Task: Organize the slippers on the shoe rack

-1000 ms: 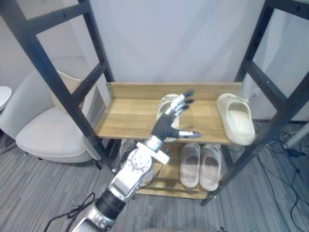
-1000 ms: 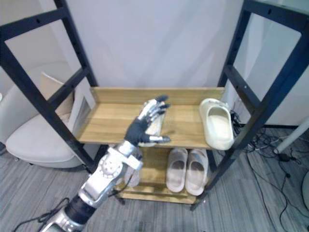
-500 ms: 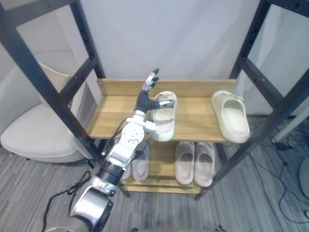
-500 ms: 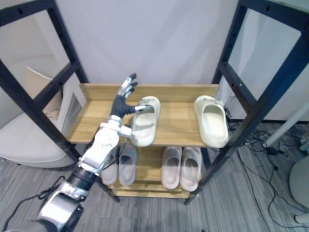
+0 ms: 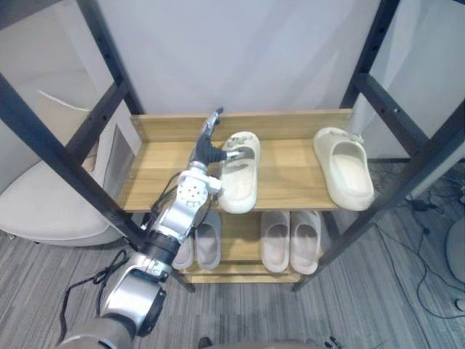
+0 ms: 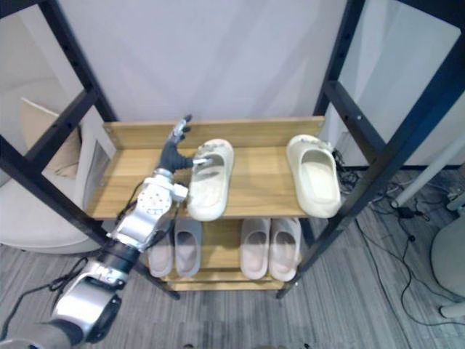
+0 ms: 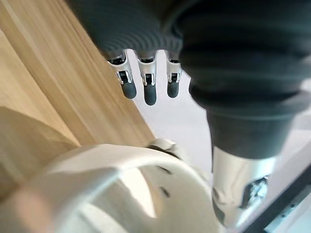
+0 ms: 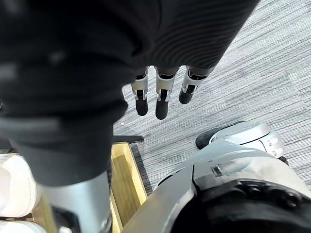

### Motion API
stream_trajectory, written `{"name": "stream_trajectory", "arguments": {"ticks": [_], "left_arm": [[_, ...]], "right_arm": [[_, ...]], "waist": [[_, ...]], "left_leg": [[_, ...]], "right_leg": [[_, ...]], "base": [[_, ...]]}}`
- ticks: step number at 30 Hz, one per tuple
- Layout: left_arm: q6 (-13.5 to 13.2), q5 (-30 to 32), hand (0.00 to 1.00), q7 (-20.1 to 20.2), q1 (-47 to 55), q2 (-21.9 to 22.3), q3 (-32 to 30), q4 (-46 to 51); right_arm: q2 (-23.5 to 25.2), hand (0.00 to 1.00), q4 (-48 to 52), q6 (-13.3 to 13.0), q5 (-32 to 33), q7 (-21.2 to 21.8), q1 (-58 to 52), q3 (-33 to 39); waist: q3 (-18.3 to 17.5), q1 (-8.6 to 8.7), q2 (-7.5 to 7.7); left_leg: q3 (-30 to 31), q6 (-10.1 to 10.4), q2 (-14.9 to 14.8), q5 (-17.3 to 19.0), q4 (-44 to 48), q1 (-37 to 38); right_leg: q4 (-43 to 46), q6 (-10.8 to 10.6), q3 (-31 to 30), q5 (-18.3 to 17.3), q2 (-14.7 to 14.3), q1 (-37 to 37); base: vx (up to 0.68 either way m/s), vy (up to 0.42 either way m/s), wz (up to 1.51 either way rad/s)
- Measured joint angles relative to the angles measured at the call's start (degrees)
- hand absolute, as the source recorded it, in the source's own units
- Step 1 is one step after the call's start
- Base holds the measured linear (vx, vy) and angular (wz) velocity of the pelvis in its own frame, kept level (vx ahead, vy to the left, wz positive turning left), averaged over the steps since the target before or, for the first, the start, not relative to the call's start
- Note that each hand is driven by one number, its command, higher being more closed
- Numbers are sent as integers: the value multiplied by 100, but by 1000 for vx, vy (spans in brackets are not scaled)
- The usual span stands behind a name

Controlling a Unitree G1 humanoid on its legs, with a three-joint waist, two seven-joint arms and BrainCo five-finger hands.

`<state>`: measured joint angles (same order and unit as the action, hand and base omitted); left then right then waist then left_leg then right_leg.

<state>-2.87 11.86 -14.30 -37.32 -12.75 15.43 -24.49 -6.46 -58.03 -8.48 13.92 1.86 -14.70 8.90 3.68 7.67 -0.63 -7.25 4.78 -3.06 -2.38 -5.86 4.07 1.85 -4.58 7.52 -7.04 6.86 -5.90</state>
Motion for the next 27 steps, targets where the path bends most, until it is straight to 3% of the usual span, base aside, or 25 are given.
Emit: {"name": "stream_trajectory", "arguments": {"ticks": [9, 10, 17, 27], "left_arm": [[113, 514, 0, 120, -366, -55, 183, -446], [120, 612, 100, 148, -426, -88, 234, -488], [142, 1066, 100, 343, -872, -216, 463, -870], [152, 1110, 100, 343, -931, -347, 477, -904]], "right_arm": [[6, 0, 102, -11, 24, 3, 18, 5], [6, 0, 102, -11, 24, 4, 19, 5], [23, 0, 103, -16, 81, 46, 21, 120], [31, 0, 103, -16, 195, 58, 20, 164]], "waist": [[140, 79, -29], [149, 97, -29], [193, 165, -75], [221, 203, -111]], "left_leg": [[1, 0, 3, 0, 0, -16], [0, 0, 3, 0, 0, -20], [-7, 0, 5, 0, 0, -44], [-80, 0, 2, 1, 0, -47]], "right_leg": [[-2, -1, 2, 0, 2, 19], [-4, -1, 1, 0, 2, 21], [-7, 0, -8, 1, 1, 44], [-8, 10, -70, 28, 1, 80]], "base": [[0, 0, 0], [0, 0, 0], [0, 0, 0], [0, 0, -2]]}}
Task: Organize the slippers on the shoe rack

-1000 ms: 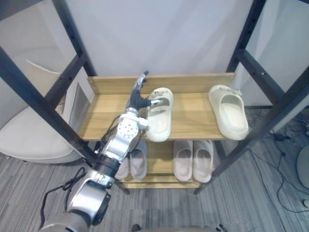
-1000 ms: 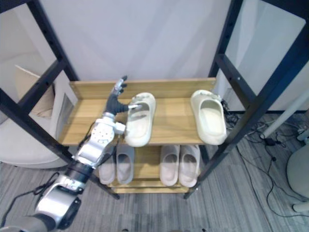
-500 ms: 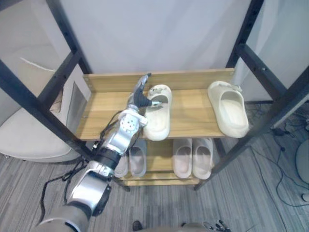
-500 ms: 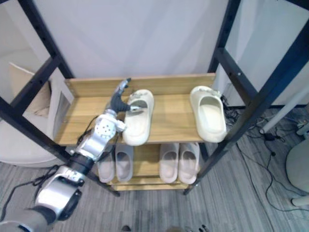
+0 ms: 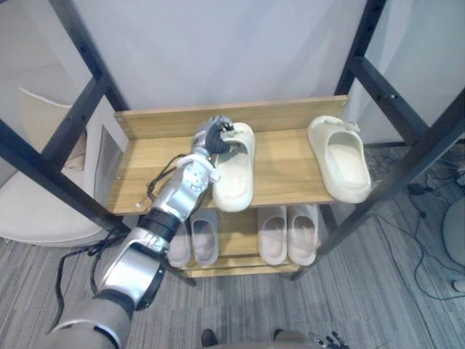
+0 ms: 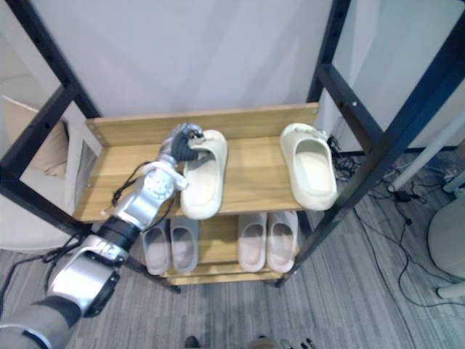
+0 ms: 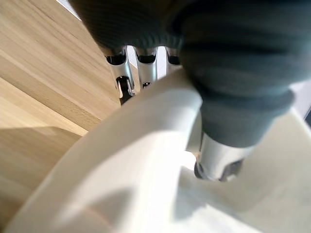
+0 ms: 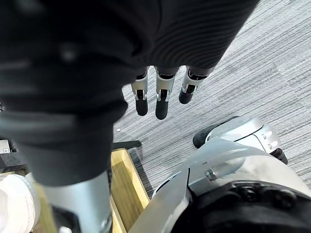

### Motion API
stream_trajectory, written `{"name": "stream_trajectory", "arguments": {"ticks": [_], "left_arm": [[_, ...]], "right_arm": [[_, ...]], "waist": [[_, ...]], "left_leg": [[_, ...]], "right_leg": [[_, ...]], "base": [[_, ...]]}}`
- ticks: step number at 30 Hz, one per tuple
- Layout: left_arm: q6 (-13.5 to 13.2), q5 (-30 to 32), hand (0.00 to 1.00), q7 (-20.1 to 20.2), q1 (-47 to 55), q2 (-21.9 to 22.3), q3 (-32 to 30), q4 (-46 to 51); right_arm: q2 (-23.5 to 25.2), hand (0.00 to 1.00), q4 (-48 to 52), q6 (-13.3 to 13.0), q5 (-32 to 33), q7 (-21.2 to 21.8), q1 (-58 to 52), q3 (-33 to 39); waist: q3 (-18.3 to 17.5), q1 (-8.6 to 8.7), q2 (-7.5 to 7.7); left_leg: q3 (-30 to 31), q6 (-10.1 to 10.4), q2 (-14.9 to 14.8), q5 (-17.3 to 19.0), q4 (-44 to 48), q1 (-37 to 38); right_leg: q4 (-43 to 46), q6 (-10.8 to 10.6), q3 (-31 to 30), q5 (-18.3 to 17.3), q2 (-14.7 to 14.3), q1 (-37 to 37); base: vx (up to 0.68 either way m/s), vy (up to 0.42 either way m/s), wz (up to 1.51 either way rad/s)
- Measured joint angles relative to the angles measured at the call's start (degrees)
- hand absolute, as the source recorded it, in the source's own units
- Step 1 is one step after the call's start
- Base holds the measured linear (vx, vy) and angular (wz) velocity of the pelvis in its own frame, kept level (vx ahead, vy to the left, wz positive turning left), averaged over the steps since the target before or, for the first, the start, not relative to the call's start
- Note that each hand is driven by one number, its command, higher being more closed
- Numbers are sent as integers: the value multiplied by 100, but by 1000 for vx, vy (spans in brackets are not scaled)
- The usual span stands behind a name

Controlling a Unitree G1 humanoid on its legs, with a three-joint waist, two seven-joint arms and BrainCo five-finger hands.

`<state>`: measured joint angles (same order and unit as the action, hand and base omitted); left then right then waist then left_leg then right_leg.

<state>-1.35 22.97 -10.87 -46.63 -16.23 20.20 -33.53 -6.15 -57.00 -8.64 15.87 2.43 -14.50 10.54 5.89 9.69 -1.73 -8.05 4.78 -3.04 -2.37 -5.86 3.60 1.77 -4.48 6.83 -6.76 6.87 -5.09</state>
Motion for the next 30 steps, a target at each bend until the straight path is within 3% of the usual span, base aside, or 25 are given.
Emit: {"name": "stream_trajectory", "arguments": {"ticks": [12, 23, 30], "left_arm": [[24, -72, 100, -1, -121, 4, 121, -104], [51, -297, 100, -13, -486, 355, 422, -105], [49, -354, 100, -15, -713, 662, 572, -454]], "right_arm": [[-20, 0, 0, 1, 2, 29, 1, -4], [-48, 0, 14, 2, 5, 27, 3, 38], [-35, 0, 132, 13, 5, 27, -12, 119]], "waist": [[24, 7, -42], [56, 29, -112], [76, 132, -169]], "left_leg": [[-9, -2, 12, -2, 0, -8], [-55, -4, 23, -5, 0, -54], [-121, -4, 16, -4, -1, -32]], "right_leg": [[0, -15, -26, 30, 11, 22], [20, -9, -87, 33, 17, 102], [38, 10, -149, 52, 14, 125]], "base": [[0, 0, -1], [-1, 1, -2], [-14, 3, -4]]}}
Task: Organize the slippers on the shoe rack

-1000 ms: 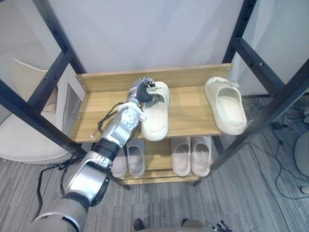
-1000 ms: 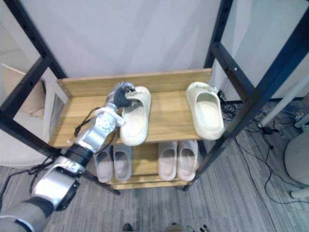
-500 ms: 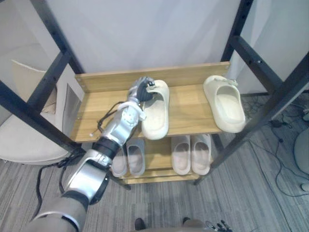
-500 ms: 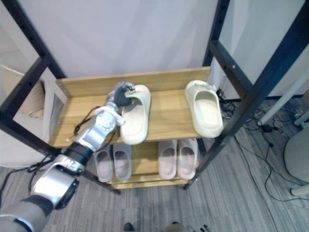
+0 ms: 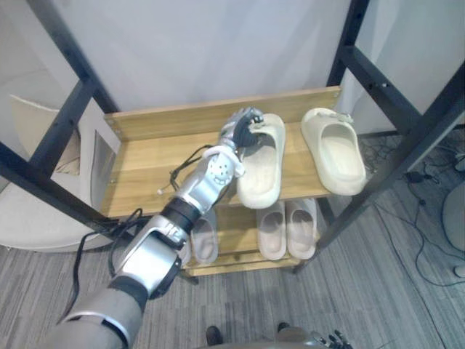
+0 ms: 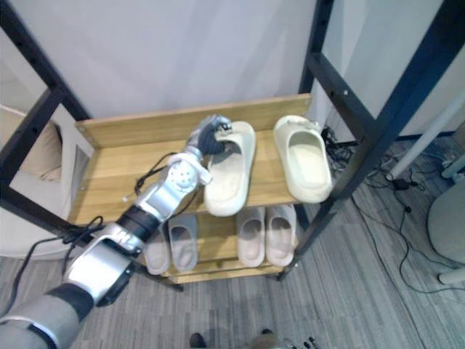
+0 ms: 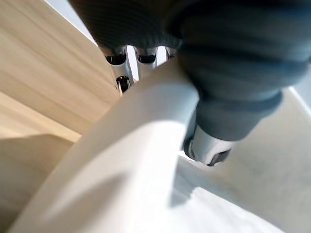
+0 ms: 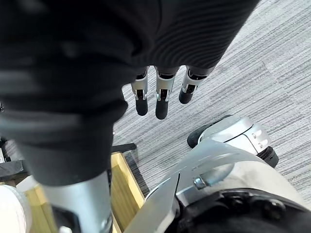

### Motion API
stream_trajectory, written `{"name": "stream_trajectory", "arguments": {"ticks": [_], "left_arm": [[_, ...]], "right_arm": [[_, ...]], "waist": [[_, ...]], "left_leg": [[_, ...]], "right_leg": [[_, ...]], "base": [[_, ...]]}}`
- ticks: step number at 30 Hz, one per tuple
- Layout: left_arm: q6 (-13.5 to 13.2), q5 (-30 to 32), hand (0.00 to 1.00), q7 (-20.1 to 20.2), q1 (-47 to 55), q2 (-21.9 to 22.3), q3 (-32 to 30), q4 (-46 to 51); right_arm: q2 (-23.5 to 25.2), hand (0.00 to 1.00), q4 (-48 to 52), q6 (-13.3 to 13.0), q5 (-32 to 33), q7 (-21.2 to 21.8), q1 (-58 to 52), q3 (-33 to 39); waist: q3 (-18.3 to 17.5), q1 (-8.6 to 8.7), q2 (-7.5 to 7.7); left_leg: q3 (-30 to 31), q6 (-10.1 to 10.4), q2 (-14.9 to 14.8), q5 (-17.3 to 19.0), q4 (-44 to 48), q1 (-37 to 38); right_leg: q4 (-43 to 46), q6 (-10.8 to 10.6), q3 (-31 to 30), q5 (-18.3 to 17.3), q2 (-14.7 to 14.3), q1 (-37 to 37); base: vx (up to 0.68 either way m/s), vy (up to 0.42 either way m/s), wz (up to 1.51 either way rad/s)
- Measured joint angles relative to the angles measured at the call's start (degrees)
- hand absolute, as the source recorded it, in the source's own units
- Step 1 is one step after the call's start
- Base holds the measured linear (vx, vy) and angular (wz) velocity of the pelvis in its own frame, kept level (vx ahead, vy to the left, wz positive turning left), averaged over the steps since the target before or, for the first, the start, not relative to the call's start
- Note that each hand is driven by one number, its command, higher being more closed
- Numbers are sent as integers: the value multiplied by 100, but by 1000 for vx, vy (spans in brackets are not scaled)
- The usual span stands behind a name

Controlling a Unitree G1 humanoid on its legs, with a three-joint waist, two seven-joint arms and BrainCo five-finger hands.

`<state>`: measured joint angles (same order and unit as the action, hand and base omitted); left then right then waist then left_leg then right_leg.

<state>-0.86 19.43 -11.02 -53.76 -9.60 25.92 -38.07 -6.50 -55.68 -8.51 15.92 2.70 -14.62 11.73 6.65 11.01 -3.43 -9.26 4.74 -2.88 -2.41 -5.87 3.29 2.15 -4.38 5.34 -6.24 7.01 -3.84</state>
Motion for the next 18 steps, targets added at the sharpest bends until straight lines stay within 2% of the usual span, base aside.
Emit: {"name": "stream_trajectory", "arguments": {"ticks": [7, 9, 15, 18], "left_arm": [[13, -187, 100, -11, -135, 25, 29, -216], [30, -276, 100, -10, -227, 93, 33, -216], [88, -342, 100, -14, -416, 385, 52, -218], [124, -387, 100, -14, -416, 385, 52, -235]], "right_arm": [[82, 0, 98, 3, 1, -1, -3, 224], [134, 0, 115, 3, 2, 1, 8, 378], [227, 0, 116, 10, 4, 1, -27, 607], [231, 0, 131, 10, 4, 0, -40, 613]], "waist": [[29, 22, -56], [24, -38, -74], [26, -33, -72], [24, -44, -74]], "left_leg": [[-151, -1, -17, 3, -1, -11], [-238, -10, -22, 8, 0, -71], [-293, -16, 3, 6, 0, -142], [-305, -24, 4, 10, 0, -152]], "right_leg": [[32, -16, -162, 51, -9, 114], [92, -30, -268, 56, -12, 245], [264, -84, -365, 15, 15, 395], [331, -98, -391, -13, 18, 447]], "base": [[-24, 10, -12], [-22, 16, -19], [4, 9, -5], [0, 0, 0]]}}
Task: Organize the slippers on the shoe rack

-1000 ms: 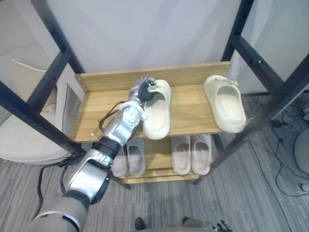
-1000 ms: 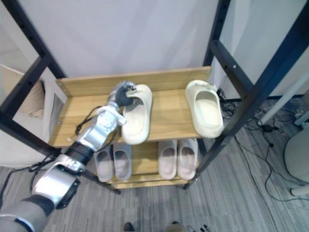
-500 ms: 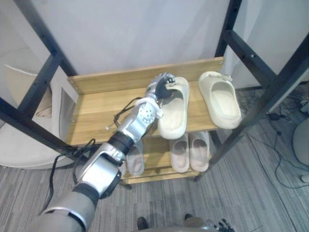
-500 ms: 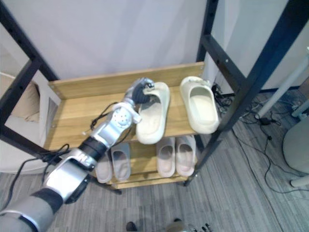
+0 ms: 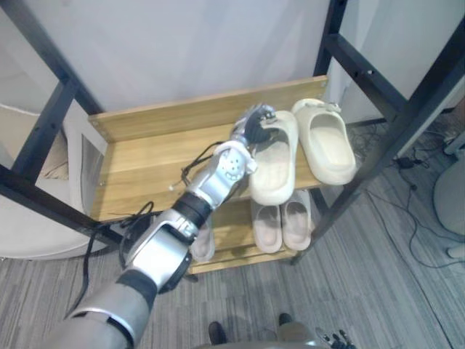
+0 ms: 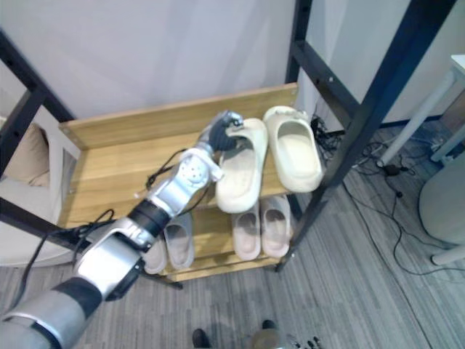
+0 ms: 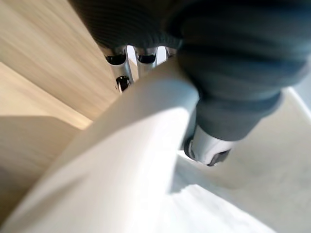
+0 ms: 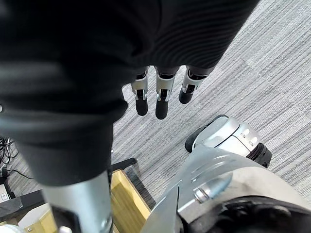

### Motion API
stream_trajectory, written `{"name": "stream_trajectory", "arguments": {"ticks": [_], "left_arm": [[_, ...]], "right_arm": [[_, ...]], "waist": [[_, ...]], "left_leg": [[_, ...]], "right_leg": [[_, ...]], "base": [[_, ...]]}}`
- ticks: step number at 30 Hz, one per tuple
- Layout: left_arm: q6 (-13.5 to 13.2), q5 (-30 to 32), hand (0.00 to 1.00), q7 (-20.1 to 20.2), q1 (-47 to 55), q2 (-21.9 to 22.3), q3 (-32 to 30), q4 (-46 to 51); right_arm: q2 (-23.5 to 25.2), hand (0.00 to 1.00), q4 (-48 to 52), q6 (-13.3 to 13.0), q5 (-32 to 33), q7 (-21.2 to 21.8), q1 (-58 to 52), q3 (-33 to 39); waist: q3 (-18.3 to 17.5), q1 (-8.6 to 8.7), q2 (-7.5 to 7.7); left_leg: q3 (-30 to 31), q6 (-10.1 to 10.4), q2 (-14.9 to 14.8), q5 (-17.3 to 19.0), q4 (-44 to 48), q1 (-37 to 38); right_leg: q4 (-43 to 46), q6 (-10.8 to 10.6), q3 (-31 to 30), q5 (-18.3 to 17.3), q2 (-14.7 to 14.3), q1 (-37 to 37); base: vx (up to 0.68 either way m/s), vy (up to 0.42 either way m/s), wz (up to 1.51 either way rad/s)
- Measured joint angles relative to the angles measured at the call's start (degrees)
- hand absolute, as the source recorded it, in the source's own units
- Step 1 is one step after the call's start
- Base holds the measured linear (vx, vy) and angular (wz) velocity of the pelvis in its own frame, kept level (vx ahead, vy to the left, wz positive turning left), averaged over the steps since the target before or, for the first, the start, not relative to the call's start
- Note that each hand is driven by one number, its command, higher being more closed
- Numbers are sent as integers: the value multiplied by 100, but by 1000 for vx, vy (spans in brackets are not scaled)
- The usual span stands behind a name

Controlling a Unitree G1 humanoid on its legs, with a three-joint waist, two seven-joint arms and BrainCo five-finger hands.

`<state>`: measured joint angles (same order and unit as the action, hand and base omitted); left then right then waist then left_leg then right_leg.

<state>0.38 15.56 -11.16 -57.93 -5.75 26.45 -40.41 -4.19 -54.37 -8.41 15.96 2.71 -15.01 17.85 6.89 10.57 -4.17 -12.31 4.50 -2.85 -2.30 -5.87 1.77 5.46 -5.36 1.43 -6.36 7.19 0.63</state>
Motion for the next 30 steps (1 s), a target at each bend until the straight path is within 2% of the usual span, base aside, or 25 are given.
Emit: {"name": "stream_trajectory", "arguments": {"ticks": [1, 2, 10, 14, 30], "left_arm": [[0, -15, 100, 0, -2, 19, 0, 0], [0, -18, 0, 0, -4, 28, 0, 0], [6, -108, 0, -103, -303, 59, -1, -105], [5, -108, 0, -106, -363, 262, -1, -108], [-8, -230, 0, -113, -333, 269, -99, -208]], "right_arm": [[8, 0, 36, 1, 0, -1, -8, 8], [13, 0, 70, 2, 0, -1, -19, 10], [169, 0, 224, -1, 2, 1, -113, 225], [179, 0, 228, -2, 4, 4, -113, 224], [148, 0, 185, -3, 3, 10, -185, 77]], "waist": [[0, -1, 0], [0, -1, 0], [-14, -41, 20], [-28, -24, 29], [-236, 0, 84]], "left_leg": [[1, -5, 9, -2, 0, -14], [0, -6, 13, -3, 0, -17], [-21, -64, 82, -6, 0, -67], [-63, -66, 84, -5, 0, -48], [-17, -86, 77, -24, -1, -29]], "right_leg": [[39, -6, -6, -16, 9, 34], [40, -7, -8, -16, 12, 38], [125, -50, -27, -38, 108, 133], [130, -56, -60, -35, 110, 137], [93, -55, -11, -11, 96, 78]], "base": [[0, 0, 0], [0, 0, 0], [-1, 3, -1], [-11, 1, -5], [-8, -5, 1]]}}
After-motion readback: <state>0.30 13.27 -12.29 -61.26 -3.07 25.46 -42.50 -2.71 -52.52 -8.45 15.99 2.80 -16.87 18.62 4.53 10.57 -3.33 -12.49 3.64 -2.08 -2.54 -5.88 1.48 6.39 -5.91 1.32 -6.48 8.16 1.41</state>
